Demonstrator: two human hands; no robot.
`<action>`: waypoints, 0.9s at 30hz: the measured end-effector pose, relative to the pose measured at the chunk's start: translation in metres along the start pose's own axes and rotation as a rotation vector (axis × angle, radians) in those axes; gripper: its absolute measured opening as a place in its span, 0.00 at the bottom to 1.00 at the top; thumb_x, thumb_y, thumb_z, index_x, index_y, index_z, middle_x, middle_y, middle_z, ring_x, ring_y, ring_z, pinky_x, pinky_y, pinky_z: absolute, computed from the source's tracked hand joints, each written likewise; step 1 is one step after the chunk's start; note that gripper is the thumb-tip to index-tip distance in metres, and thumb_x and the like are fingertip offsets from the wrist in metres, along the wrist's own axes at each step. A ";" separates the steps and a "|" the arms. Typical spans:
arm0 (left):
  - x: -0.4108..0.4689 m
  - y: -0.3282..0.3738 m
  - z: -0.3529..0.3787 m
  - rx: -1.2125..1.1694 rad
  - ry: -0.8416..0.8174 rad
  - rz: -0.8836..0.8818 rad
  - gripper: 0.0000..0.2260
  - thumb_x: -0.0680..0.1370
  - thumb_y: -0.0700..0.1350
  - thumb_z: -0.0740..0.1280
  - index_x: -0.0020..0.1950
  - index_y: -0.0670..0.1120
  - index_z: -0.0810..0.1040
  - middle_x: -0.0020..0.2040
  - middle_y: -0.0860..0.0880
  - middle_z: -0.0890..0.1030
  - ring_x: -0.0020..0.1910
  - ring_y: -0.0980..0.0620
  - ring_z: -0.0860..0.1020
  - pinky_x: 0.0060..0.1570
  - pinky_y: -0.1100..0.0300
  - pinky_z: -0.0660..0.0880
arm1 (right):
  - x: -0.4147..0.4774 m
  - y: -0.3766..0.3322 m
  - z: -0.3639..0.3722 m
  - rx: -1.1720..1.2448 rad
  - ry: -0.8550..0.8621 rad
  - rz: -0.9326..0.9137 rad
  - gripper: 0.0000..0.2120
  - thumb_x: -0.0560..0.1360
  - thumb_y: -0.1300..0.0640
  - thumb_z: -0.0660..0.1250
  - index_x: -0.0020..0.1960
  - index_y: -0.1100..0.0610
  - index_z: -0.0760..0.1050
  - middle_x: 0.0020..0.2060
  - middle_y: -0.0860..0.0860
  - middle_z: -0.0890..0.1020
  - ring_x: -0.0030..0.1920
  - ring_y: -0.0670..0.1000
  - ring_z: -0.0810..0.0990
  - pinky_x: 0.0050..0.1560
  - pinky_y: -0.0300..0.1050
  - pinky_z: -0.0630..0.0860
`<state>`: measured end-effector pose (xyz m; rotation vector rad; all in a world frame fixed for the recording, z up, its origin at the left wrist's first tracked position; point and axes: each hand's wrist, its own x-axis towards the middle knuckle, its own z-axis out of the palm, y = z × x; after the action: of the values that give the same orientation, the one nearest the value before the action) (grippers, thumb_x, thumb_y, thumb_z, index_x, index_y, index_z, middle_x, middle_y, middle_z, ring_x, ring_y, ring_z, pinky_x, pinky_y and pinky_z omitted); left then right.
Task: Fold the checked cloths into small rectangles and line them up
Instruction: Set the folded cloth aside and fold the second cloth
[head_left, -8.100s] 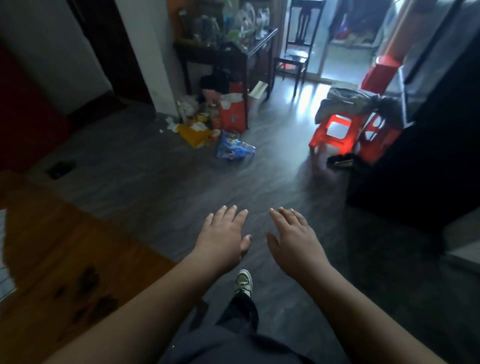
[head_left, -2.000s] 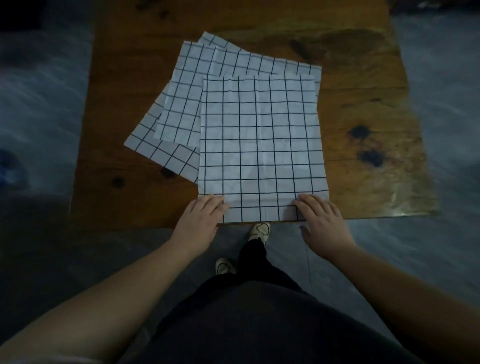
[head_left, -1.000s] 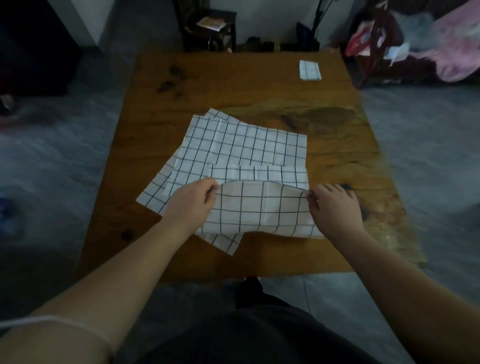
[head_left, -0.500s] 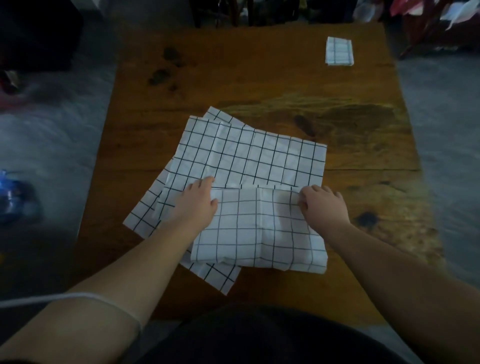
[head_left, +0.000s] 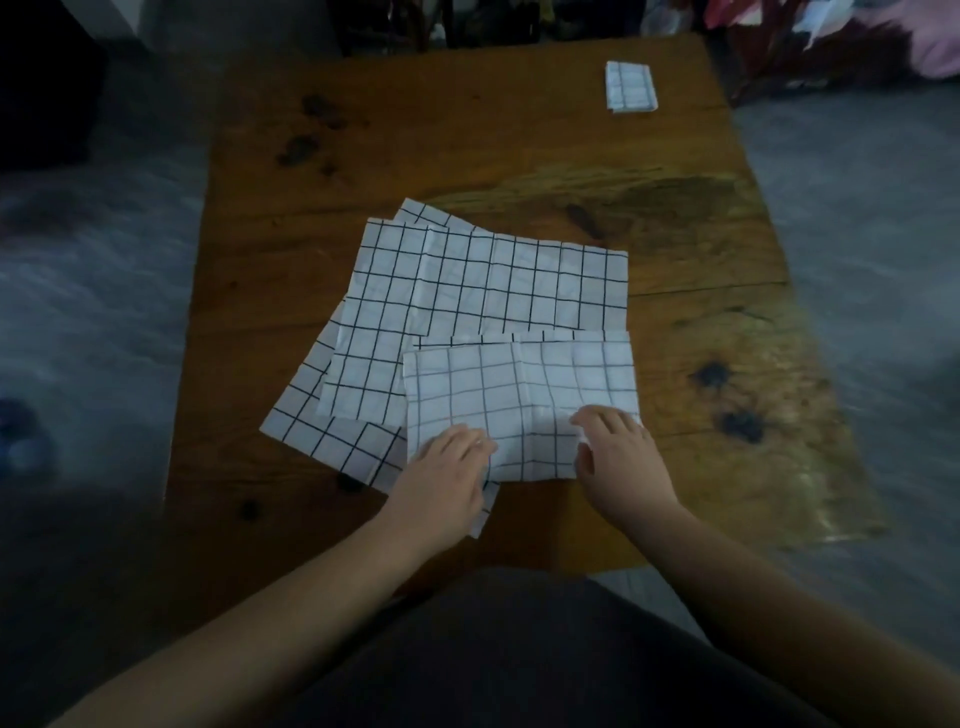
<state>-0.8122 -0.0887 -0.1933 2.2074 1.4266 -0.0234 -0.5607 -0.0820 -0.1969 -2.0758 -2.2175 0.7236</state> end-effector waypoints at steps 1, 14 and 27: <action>-0.007 0.000 0.004 -0.004 -0.011 0.013 0.23 0.85 0.45 0.57 0.81 0.50 0.61 0.81 0.51 0.61 0.80 0.52 0.53 0.77 0.58 0.44 | -0.013 -0.003 0.009 0.004 -0.004 0.000 0.19 0.80 0.57 0.60 0.71 0.50 0.71 0.69 0.48 0.74 0.71 0.51 0.69 0.71 0.54 0.68; -0.009 -0.024 0.042 0.087 -0.176 -0.070 0.29 0.85 0.51 0.54 0.84 0.49 0.47 0.84 0.48 0.48 0.82 0.48 0.44 0.79 0.49 0.41 | -0.042 -0.002 0.052 -0.071 -0.138 0.063 0.27 0.82 0.53 0.56 0.80 0.48 0.59 0.81 0.49 0.58 0.81 0.52 0.54 0.80 0.53 0.52; -0.030 -0.064 0.042 0.231 -0.202 -0.106 0.29 0.86 0.56 0.48 0.83 0.51 0.39 0.83 0.49 0.39 0.81 0.48 0.36 0.76 0.51 0.34 | -0.054 0.049 0.049 -0.171 -0.143 0.233 0.30 0.84 0.49 0.52 0.83 0.48 0.47 0.83 0.49 0.48 0.82 0.52 0.44 0.81 0.60 0.45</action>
<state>-0.8702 -0.1114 -0.2468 2.2312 1.4863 -0.4564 -0.5244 -0.1482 -0.2414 -2.4711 -2.2016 0.7412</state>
